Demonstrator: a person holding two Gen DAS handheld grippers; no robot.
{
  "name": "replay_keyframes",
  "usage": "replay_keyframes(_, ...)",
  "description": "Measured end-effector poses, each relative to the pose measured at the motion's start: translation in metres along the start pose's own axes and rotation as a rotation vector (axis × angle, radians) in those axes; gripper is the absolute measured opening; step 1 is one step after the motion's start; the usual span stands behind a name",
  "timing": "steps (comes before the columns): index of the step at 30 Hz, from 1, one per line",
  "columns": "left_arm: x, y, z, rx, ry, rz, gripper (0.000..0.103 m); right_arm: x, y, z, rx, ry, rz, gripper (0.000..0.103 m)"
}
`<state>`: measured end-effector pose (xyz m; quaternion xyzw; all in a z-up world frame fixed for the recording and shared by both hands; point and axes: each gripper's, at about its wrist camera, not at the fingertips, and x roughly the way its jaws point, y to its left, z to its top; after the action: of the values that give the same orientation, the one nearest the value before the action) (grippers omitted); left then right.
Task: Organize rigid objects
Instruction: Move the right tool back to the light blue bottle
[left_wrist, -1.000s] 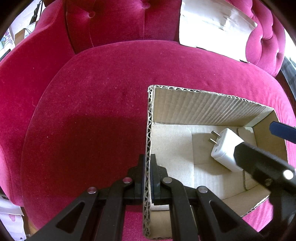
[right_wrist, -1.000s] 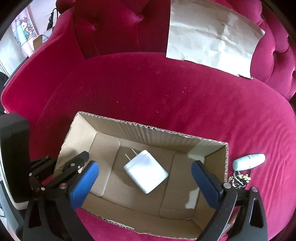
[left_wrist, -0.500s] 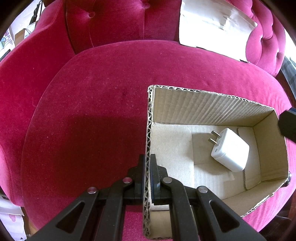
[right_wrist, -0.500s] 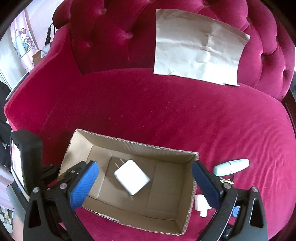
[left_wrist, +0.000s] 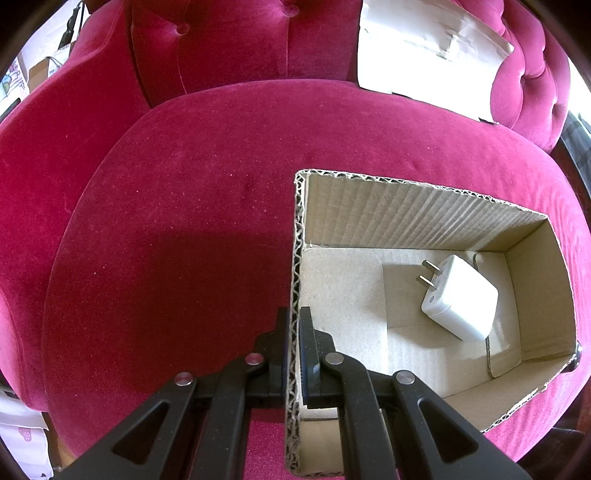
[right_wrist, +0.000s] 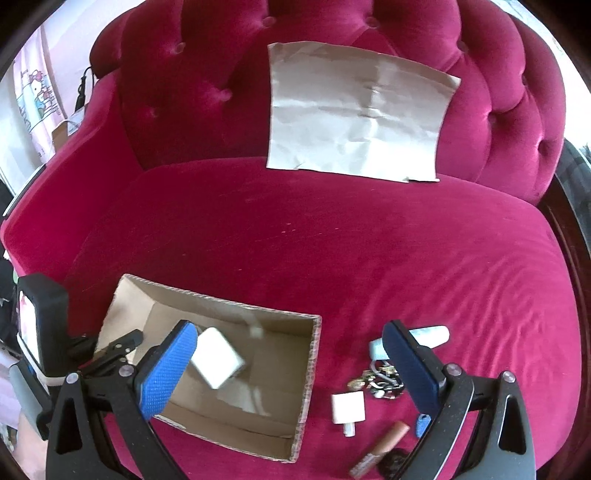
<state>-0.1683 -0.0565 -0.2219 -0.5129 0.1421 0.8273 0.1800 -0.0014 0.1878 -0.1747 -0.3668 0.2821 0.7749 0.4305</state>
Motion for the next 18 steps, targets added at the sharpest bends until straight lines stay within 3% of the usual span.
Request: replay_keyframes(18, -0.002, 0.0, -0.004, 0.0, -0.001, 0.002, 0.004, -0.006, -0.06, -0.005, 0.005, -0.012, -0.082, 0.102)
